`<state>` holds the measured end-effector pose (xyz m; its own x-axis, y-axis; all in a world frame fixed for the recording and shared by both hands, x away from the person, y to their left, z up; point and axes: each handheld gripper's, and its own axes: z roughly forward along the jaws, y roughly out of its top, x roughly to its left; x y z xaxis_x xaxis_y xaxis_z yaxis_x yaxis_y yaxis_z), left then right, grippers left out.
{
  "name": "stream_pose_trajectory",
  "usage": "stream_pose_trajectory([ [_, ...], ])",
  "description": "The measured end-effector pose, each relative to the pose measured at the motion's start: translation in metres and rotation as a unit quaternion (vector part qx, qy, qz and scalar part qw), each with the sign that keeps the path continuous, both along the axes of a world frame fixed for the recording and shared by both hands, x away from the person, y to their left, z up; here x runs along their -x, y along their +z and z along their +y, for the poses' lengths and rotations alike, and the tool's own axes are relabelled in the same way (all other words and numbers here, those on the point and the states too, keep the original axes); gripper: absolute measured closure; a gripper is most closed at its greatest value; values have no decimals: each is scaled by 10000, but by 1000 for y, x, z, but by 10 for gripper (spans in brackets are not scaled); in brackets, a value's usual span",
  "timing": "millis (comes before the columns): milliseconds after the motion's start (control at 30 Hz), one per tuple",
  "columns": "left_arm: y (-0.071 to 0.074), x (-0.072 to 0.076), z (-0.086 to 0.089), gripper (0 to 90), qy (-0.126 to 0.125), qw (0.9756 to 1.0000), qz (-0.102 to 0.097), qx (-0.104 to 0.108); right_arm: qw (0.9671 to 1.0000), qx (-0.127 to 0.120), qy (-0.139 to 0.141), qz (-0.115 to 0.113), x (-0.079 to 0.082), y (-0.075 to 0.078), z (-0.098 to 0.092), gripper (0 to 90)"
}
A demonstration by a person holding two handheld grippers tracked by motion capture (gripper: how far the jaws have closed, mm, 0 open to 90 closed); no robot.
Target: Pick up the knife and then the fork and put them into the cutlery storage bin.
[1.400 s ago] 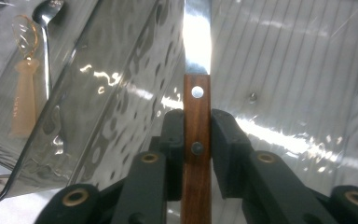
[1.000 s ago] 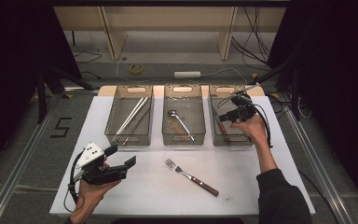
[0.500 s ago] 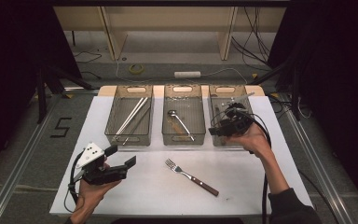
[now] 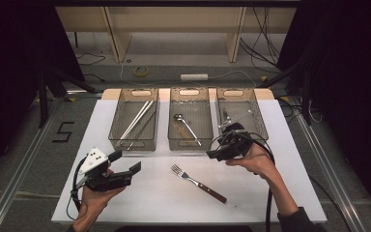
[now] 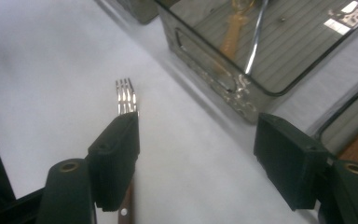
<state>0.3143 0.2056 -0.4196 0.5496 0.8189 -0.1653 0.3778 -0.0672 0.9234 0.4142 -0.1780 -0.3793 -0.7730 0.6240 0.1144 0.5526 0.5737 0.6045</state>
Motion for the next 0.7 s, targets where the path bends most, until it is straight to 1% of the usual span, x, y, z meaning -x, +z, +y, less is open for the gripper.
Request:
stream_pose_trajectory([
  [100, 0, 0, 0, 155, -8, 10000, -3, 0, 9999, 126, 99, 29, 6, -3, 5, 308],
  [300, 1, 0, 0, 155, -4, 10000, -7, 26, 9994, 223, 241, 76, 17, -11, 13, 311],
  [367, 0, 0, 0, 155, -4, 10000, -5, 25, 9992, 258, 238, 189, 20, -15, 15, 314],
  [433, 1, 1, 0, 155, 1, 10000, -7, 30, 9989, 350, 224, 205, 23, -20, 18, 324],
  [600, 1, 1, 0, 155, -5, 10000, -15, 23, 9975, 508, 298, 379, 30, -31, 24, 356],
  [700, 1, 1, 0, 155, -5, 10000, -18, 29, 9968, 589, 332, 419, 33, -39, 27, 383],
])
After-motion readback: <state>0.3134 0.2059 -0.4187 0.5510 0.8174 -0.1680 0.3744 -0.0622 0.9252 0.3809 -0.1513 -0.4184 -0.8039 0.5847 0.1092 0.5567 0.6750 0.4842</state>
